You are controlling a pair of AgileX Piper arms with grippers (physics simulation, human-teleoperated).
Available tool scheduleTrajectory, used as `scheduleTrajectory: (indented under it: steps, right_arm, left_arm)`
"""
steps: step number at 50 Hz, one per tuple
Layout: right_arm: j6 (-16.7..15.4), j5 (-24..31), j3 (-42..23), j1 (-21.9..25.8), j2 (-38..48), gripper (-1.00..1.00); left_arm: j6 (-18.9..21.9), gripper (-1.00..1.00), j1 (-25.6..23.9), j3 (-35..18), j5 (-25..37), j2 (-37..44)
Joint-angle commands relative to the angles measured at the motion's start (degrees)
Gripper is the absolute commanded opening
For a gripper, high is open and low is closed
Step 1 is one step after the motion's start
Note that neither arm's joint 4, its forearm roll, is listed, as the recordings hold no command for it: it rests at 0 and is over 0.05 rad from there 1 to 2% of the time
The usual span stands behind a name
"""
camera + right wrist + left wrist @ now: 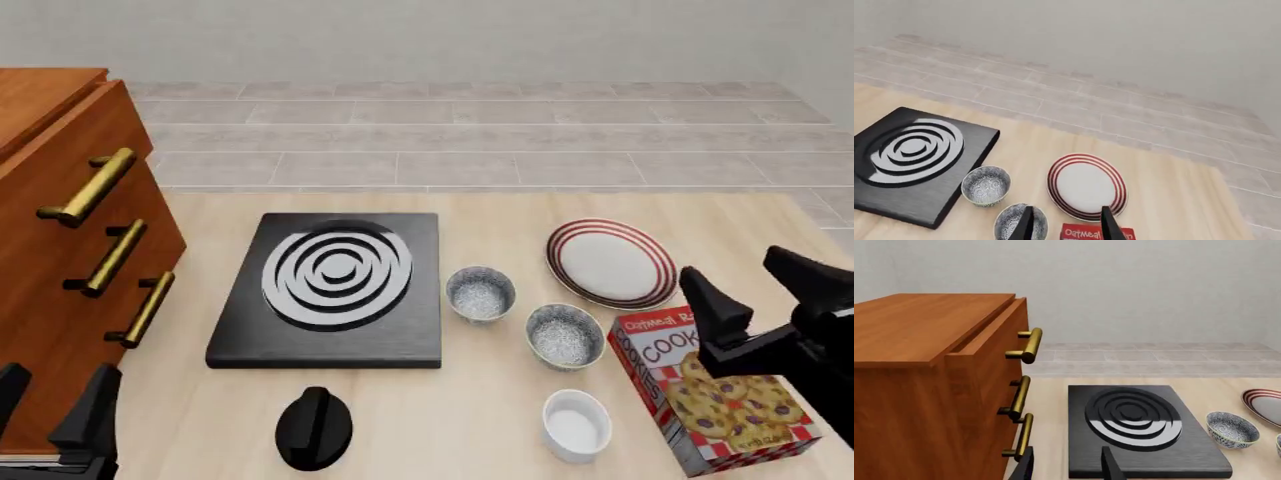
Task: Pick the akita bowl from table center and place it on the plate.
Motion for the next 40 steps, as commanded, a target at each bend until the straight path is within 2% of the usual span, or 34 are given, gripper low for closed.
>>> scheduleTrajectory:
  steps: [1, 6, 8, 9, 14, 17, 18, 21, 23, 27, 32, 35, 40]
  right_arm:
    - [-5.59, 0.22, -7.3, 6.3, 14.0, 1.0]
    - [-9.1, 1.28, -10.71, 9.71, 20.37, 1.0]
    - [-9.69, 1.24, -11.06, 9.82, 20.96, 1.0]
    - [-11.13, 1.37, -12.38, 9.83, 23.58, 1.0]
    - [-13.18, 2.01, -15.01, 11.99, 30.01, 1.0]
    - [-16.52, 1.3, -16.29, 14.14, 32.56, 1.0]
    - [-14.48, 2.82, -17.84, 14.44, 33.64, 1.0]
    - [-15.44, 3.05, -19.16, 15.21, 34.79, 1.0]
    - [-16.23, 4.11, -20.0, 17.7, 36.98, 1.0]
    - [-18.35, 4.05, -21.15, 17.67, 40.21, 1.0]
    - [-17.88, 7.86, -25.32, 19.45, 43.51, 1.0]
    - [-19.88, 9.48, -27.17, 19.83, 45.65, 1.0]
    - [-21.45, 12.44, -29.61, 21.41, 49.41, 1.0]
  left_arm:
    - [0.0, 1.0, 0.0, 0.0, 0.0, -0.01]
    - [0.01, 1.0, 0.0, 0.0, 0.0, 0.01]
    - [0.0, 1.0, 0.0, 0.0, 0.0, 0.0]
    - [-0.01, 1.0, 0.01, 0.0, 0.0, -0.01]
    - [-0.01, 1.0, 0.01, 0.0, 0.0, 0.0]
    - [0.01, 1.0, 0.0, 0.0, 0.0, -0.01]
    - [-0.01, 1.0, 0.0, 0.0, 0.0, -0.01]
    - [0.0, 1.0, 0.0, 0.0, 0.0, 0.0]
    - [-0.01, 1.0, -0.01, 0.0, 0.0, -0.01]
    - [0.0, 1.0, 0.0, 0.0, 0.0, 0.0]
    - [0.0, 1.0, 0.0, 0.0, 0.0, -0.01]
    - [0.0, 1.0, 0.0, 0.0, 0.0, -0.02]
    - [-0.01, 1.0, 0.01, 0.0, 0.0, 0.0]
